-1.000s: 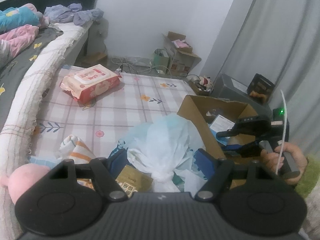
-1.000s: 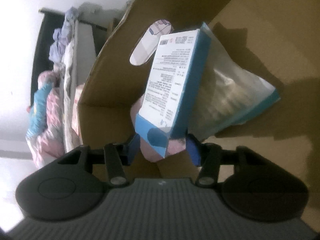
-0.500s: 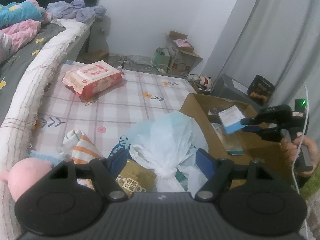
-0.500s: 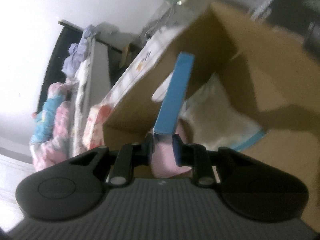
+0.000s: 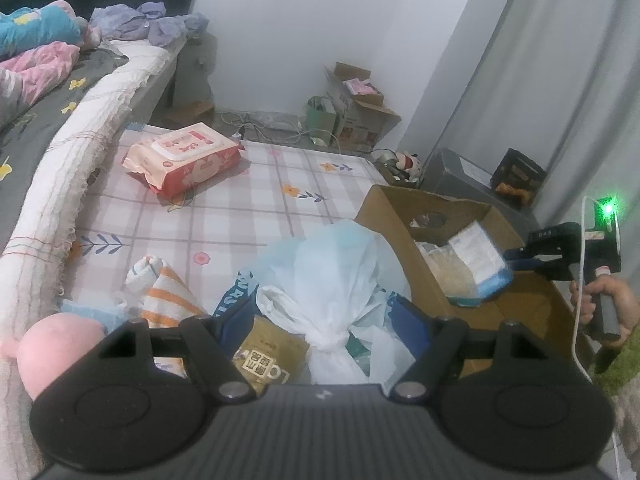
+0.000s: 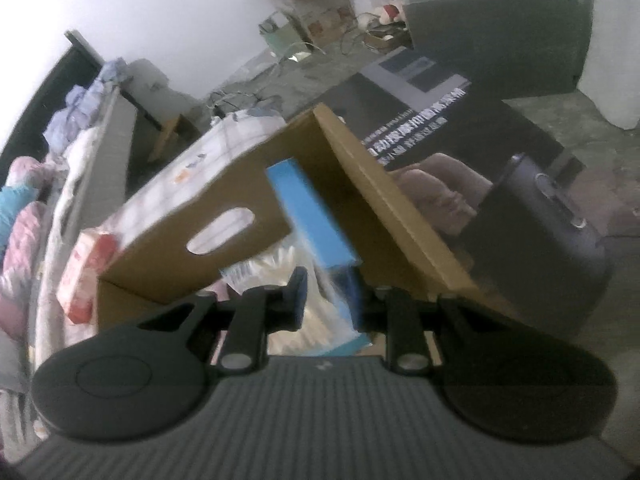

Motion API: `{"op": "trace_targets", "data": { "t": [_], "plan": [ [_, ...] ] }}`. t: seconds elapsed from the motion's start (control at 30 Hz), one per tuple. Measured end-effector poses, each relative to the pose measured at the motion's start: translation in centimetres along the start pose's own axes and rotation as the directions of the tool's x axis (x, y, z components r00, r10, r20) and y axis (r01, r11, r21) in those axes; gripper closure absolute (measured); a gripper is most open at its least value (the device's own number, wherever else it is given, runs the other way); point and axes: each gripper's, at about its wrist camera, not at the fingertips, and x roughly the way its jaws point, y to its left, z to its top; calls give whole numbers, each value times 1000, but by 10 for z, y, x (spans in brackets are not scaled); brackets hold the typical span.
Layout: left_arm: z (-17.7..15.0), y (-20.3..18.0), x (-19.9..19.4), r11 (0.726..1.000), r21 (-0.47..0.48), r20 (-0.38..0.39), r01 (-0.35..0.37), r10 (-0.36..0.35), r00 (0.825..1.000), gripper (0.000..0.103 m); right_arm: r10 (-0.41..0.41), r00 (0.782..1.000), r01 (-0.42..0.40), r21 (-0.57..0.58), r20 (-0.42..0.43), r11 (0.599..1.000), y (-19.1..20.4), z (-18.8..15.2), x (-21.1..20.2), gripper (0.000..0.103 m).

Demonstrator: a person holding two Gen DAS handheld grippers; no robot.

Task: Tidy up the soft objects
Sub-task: 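Lower the paper box into the cardboard box and open the right gripper, then withdraw the right gripper from the box and move it to the pink plush toy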

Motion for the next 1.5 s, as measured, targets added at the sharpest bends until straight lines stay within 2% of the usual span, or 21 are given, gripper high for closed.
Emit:
{"op": "trace_targets", "data": {
  "t": [0.1, 0.37, 0.47, 0.57, 0.7, 0.83, 0.9, 1.03, 1.27, 1.37, 1.5],
  "plan": [
    [0, 0, 0, 1000, 1, -1, 0, 0, 1000, 26, -14, 1000, 14, -24, 16, 1000, 0, -3, -2, 77],
    [-1, 0, -1, 1000, 3, -2, 1, -1, 1000, 26, -4, 1000, 5, -56, 22, 998, 5, -6, -3, 77],
    [-1, 0, -1, 1000, 4, -3, -1, 1, 1000, 26, -19, 999, 22, -101, 32, 995, 16, -5, 3, 77],
    [-3, 2, 0, 1000, -1, -10, 0, 0, 1000, 26, -74, 995, 85, -190, 65, 978, 34, -2, 13, 77],
    [-4, 6, 0, 1000, -6, -16, -2, 2, 1000, 26, -216, 969, 244, -316, 119, 917, 50, -3, 42, 77],
    [-4, 11, 2, 1000, -10, -20, -6, 6, 1000, 26, -275, 955, 297, -376, 112, 878, 56, -10, 67, 77],
    [-3, 14, 4, 1000, -16, -26, -8, 8, 1000, 26, -267, 960, 279, -372, 84, 885, 55, -12, 77, 76],
    [-3, 17, 6, 1000, -18, -34, -14, 13, 999, 26, -219, 976, 209, -302, -1, 930, 46, -16, 92, 76],
    [-3, 22, 8, 1000, -30, -36, -7, 5, 999, 26, -130, 990, 114, -238, -51, 964, 44, -12, 89, 76],
    [-3, 22, 7, 1000, -27, -38, -4, 3, 999, 25, -80, 995, 67, -173, -64, 983, 38, -6, 79, 76],
    [-5, 24, 2, 1000, -24, -31, -15, 15, 999, 20, 11, 1000, -14, -110, -28, 994, 36, 3, 39, 74]
  ]
}}
